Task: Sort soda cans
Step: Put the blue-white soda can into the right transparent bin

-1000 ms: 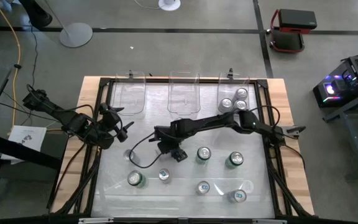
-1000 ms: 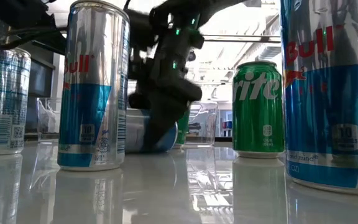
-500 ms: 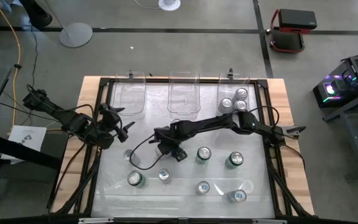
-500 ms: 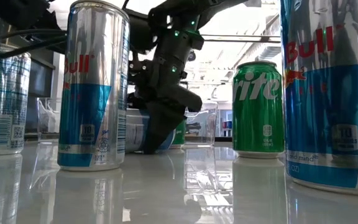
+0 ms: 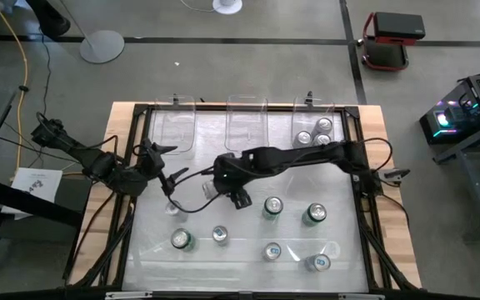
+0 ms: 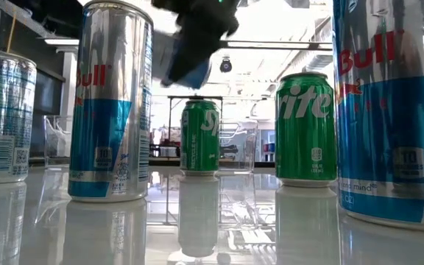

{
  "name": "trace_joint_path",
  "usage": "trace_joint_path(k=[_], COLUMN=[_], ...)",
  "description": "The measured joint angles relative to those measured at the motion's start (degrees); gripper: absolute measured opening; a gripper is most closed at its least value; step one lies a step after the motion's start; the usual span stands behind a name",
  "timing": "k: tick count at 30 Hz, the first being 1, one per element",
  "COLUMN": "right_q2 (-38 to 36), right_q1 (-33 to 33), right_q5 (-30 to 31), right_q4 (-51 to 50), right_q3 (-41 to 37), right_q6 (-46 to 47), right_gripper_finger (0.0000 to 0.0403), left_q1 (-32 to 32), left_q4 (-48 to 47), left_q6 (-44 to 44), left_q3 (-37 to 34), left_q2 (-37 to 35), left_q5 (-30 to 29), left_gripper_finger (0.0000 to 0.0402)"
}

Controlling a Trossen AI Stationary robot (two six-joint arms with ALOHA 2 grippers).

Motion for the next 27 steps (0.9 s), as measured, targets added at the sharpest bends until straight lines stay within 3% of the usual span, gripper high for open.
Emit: trace_joint_path(k=[4,10,14,20,23,27], right_q2=[-3.9,-8.7,-16.9,-37.5,-46.6,-54.4], right_q1=[0.9,2.9,4.5,7.8,10.4,12.9], right_q5=[4.9,6.7,11.1,22.8,29.6,43.3], right_q4=[-6.5,-15.9,-15.0,3.0,15.9,39.2], right_q3=[0.1,-0.6,-10.7,-39.4,-53.5,-69.8], right_q6=[3.5,11.5,18.3,34.9,41.2,43.0], right_gripper_finger=[0.0276,0.0276,0.0276,0.0276,0.0276,0.0276], left_q1=[0.0,1.1,2.1,3.0,4.1,7.5], left_q4=[1.8,1.9,1.3,2.1,8.7,23.7], left_q6=[2.3,3.6,4.6,7.9,15.2,21.9], left_q3=[0.0,0.0,0.0,0.0,0.0,0.0], left_q2=[0.0,0.0,0.0,0.0,0.4,2.1], left_q5=[0.1,-1.2,-1.4,0.2,7.6,18.4], left_gripper_finger=[0.0355,0.0355,0.0355,0.0355,0.0355,0.0355])
